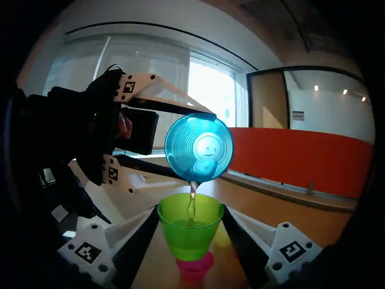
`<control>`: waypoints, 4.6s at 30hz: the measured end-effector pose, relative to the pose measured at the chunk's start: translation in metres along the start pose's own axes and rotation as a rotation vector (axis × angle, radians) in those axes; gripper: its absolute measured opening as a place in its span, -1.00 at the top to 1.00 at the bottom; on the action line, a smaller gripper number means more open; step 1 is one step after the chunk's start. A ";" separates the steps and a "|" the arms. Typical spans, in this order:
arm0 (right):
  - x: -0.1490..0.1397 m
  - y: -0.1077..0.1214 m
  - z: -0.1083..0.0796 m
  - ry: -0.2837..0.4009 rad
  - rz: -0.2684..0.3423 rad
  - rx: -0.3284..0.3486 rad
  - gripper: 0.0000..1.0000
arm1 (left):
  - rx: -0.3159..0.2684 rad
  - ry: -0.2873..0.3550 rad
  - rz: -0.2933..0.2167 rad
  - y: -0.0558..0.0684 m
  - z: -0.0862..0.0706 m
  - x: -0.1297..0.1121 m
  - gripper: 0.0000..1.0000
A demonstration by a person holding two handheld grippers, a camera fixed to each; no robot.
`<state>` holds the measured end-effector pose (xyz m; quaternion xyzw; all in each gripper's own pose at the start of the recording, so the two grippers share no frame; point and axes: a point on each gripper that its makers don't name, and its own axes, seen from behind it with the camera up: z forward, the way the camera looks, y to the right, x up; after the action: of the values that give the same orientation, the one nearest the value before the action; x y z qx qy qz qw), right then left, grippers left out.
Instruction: Pour water
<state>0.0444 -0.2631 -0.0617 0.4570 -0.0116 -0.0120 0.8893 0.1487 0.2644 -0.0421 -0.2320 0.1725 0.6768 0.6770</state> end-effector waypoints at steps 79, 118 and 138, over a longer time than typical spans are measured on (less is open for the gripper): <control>0.000 0.002 0.001 0.001 -0.024 -0.027 -0.88 | 0.041 0.025 -0.823 0.018 -0.008 -0.022 -0.70; -0.021 -0.001 -0.034 -0.129 -0.056 -0.046 -0.88 | -0.090 -0.051 -1.391 0.096 -0.043 -0.061 -0.72; -0.061 -0.009 -0.073 -0.263 -0.030 -0.022 -0.87 | -0.200 -0.137 -1.426 0.163 -0.063 -0.056 -0.72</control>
<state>-0.0148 -0.2071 -0.1121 0.4420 -0.1212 -0.0852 0.8847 -0.0098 0.1788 -0.0771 -0.3060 -0.1263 0.0961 0.9387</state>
